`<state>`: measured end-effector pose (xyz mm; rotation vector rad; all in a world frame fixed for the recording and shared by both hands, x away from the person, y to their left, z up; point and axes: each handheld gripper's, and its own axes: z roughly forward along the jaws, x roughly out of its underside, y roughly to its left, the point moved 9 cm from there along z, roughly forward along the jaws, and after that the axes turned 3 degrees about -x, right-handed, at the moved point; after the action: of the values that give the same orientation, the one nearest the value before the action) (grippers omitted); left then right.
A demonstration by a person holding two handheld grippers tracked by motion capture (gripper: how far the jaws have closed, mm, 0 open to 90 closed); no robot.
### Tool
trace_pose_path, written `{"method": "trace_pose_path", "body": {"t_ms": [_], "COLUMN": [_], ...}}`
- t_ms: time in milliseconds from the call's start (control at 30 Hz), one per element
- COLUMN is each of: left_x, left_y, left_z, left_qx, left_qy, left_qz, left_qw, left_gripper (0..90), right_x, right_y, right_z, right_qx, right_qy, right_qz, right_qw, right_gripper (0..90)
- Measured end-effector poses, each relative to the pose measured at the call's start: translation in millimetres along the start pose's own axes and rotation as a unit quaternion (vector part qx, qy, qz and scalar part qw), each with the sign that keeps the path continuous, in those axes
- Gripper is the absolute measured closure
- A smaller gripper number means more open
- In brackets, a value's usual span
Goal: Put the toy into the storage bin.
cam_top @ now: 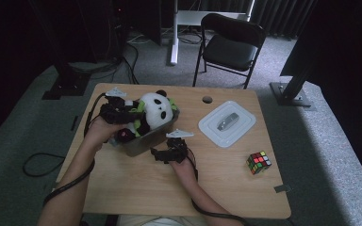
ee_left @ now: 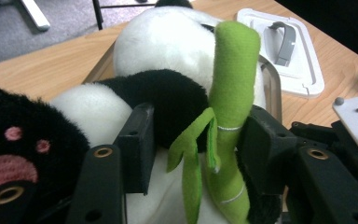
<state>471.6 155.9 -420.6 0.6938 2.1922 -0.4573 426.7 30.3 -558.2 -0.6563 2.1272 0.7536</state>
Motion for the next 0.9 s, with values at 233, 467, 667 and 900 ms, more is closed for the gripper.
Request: {"method": "trace_pose_path", "body": {"t_ms": [233,467,667,900], "left_x": [4.2,23.6,30.2,26.8], "left_y": [6.8,15.3,16.4,16.2], "left_z": [5.5,23.1,29.4,22.9], "left_qx": [0.013,-0.019,-0.027,-0.022], "left_qy": [0.007,0.063,0.07,0.047], "left_qz": [-0.024,-0.002,0.002,-0.001], "left_qw": [0.9996,0.9978,0.9972,0.9986], "left_gripper": [49.0,47.6,42.2,36.5], "right_x": [-0.1,-0.8,-0.4,-1.6], "right_y": [-0.5,-0.4,-2.2,-2.4], "right_z": [-1.6,-2.7,-4.3,-5.7], "right_qx": [-0.002,-0.003,-0.003,-0.007], "right_qy": [0.001,-0.001,0.002,0.001], "right_qz": [0.001,-0.001,-0.001,-0.004], "right_qw": [1.0,1.0,1.0,1.0], "right_gripper": [12.1,12.1,12.0,12.0]}}
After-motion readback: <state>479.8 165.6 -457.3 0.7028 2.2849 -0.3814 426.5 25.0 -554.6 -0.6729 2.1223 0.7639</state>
